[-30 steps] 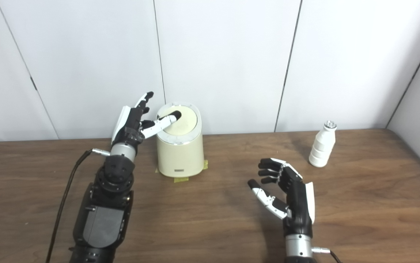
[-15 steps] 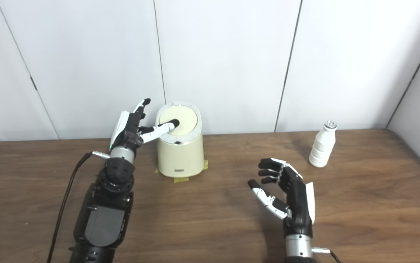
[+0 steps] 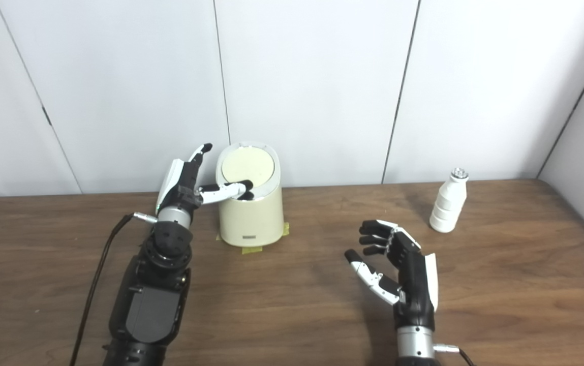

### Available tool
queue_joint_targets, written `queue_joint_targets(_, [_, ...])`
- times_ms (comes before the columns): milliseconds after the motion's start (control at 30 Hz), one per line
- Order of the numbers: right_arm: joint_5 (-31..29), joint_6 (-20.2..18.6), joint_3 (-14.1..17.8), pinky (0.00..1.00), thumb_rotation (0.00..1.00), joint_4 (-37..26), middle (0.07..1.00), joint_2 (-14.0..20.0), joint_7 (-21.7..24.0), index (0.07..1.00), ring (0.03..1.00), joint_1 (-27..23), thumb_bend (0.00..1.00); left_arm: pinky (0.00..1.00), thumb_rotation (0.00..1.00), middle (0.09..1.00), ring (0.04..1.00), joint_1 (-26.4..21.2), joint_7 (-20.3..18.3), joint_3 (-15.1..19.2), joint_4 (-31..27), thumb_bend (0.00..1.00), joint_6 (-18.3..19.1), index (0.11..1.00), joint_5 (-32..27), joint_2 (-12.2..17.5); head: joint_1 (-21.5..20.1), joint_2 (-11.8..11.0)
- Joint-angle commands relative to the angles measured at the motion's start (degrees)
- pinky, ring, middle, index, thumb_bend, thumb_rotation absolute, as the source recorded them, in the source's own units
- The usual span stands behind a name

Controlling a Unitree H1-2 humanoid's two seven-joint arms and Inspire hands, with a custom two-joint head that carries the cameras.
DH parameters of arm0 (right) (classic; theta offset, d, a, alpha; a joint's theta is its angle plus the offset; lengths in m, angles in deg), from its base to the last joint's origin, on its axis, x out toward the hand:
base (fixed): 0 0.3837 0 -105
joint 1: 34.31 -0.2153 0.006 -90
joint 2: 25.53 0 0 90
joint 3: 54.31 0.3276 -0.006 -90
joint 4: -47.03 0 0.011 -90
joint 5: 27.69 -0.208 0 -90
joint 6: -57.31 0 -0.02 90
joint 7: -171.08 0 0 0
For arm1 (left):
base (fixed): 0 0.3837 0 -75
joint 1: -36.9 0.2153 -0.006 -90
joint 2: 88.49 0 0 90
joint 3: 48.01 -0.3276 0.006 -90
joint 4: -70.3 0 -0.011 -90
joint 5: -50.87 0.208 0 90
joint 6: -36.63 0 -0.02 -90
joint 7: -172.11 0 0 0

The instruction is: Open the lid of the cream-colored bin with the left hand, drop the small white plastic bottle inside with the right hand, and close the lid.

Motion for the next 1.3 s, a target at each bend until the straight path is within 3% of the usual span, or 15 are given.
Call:
queue_joint_targets(0, [1.1, 1.0, -0.3, 0.50, 0.07, 1.3, 0.626, -0.2, -0.1, 0.609, 0.593, 0.8, 0.34, 1.00, 0.22, 1.000, 1.000, -4.1, 0.9, 0.0, -0.1, 0.83, -0.1, 0.982, 1.7, -0.1, -0.1, 0.1])
queue_joint_targets(300, [0.7, 1.2, -0.2, 0.50, 0.07, 1.6, 0.623, -0.4, -0.1, 0.605, 0.590, 0.7, 0.34, 1.00, 0.20, 1.000, 1.000, -5.0, 1.0, -0.6, 1.1, 0.74, -0.1, 0.978, 3.8, 0.1, -0.2, -0.1])
queue_joint_targets(400, [1.0, 1.5, -0.3, 0.51, 0.07, 1.8, 0.626, -0.4, -0.2, 0.608, 0.595, 0.7, 0.34, 1.00, 0.28, 1.000, 1.000, -5.2, 0.8, -0.6, 1.3, 0.73, -0.1, 0.974, 4.2, 0.3, -0.2, 0.0])
queue_joint_targets(533, [1.4, 1.5, -0.4, 0.50, 0.08, 1.7, 0.623, -0.3, -0.3, 0.607, 0.589, 0.7, 0.34, 1.00, 0.51, 1.000, 1.000, -5.5, 0.6, -0.8, 1.6, 0.74, -0.1, 0.985, 4.1, 0.8, -0.2, 0.0])
queue_joint_targets(733, [1.5, 0.9, -0.3, 0.50, 0.09, 1.4, 0.623, -0.3, -0.3, 0.607, 0.591, 0.8, 0.34, 1.00, 0.62, 1.000, 1.000, -5.6, 1.3, -1.3, 1.9, 0.75, -0.1, 0.984, 3.4, 1.0, -0.2, 0.1])
queue_joint_targets(833, [1.6, 1.0, -0.3, 0.50, 0.08, 1.5, 0.620, -0.3, -0.4, 0.604, 0.589, 0.7, 0.34, 1.00, 0.61, 1.000, 1.000, -5.8, 1.7, -1.6, 2.3, 0.75, -0.1, 0.982, 3.1, 1.2, -0.3, 0.1])
queue_joint_targets(1133, [1.6, 1.1, -0.4, 0.50, 0.09, 1.3, 0.624, -0.5, -0.4, 0.606, 0.591, 0.9, 0.35, 1.00, 0.40, 1.000, 1.000, -6.5, 2.6, -2.1, 4.0, 0.78, -0.1, 0.966, 3.2, 1.4, -0.6, 0.3])
queue_joint_targets(1267, [1.8, 1.3, -0.5, 0.51, 0.12, 1.5, 0.624, -0.4, -0.4, 0.607, 0.591, 0.8, 0.34, 1.00, 0.37, 1.000, 1.000, -7.0, 3.1, -2.4, 5.0, 0.79, -0.1, 0.964, 3.4, 1.4, -0.7, 0.3])
